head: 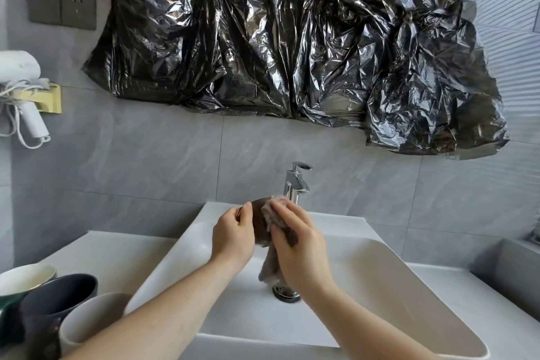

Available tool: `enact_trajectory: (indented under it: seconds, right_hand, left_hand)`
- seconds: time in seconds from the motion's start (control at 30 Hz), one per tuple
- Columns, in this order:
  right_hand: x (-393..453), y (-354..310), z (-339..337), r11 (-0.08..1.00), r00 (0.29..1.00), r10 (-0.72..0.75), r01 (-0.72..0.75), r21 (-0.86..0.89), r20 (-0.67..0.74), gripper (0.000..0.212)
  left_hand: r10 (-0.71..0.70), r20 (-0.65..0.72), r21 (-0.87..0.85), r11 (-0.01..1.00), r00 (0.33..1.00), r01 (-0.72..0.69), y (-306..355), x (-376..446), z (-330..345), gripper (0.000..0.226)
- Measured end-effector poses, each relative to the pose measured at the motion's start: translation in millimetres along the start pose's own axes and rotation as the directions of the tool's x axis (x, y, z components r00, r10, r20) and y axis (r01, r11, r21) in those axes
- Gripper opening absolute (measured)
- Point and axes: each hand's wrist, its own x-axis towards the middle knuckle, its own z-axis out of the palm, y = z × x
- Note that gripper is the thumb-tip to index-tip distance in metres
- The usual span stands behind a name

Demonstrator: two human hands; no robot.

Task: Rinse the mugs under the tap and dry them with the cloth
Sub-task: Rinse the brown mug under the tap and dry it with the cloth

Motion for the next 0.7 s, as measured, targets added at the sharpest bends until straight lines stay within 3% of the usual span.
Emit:
enact_trajectory:
  seconds: [0.07,0.1,0.17,0.3,0.43,0.6,0.7]
  right_hand:
    - [-3,-4,5,0.987,0.987,-0.134,0.140,-0.082,0.084,0.040]
    - [-3,-4,6,0.983,0.985,-0.129,0.142,-0.120,0.112,0.041]
    - [-1,-5,4,0.990,0.996,-0.040,0.050,-0.130,0.075,0.042]
    - [2,3,-1,0.994,0.990,0.110,-0.109,0.020,-0.089,0.033]
    - [1,15,-5,0.930,0.934,0.345,-0.327,0.167,-0.090,0.015]
    - [1,3,-4,0.964,0.977,0.207,-0.194,0.180,-0.058,0.026]
    - [1,2,-1,0.982,0.988,0.125,-0.111,0.151,-0.089,0.031]
  left_hand:
    - [-0.014,0.002,-0.011,1.000,1.000,0.014,0,1,-1,0.045]
    - [-0.020,-0.004,-0.021,1.000,1.000,0.019,1,2,-1,0.046]
    - [-0.020,-0.006,-0.048,0.999,1.000,0.019,2,3,-2,0.047]
    - [-0.005,-0.015,-0.102,0.995,1.000,0.003,3,1,-1,0.050]
    - [0.036,-0.011,-0.150,0.988,0.999,-0.038,-2,5,-1,0.049]
    - [-0.114,0.063,-0.333,0.934,0.991,0.129,-8,10,1,0.048]
    - [-0.164,0.112,-0.398,0.896,0.980,0.195,-10,12,0,0.063]
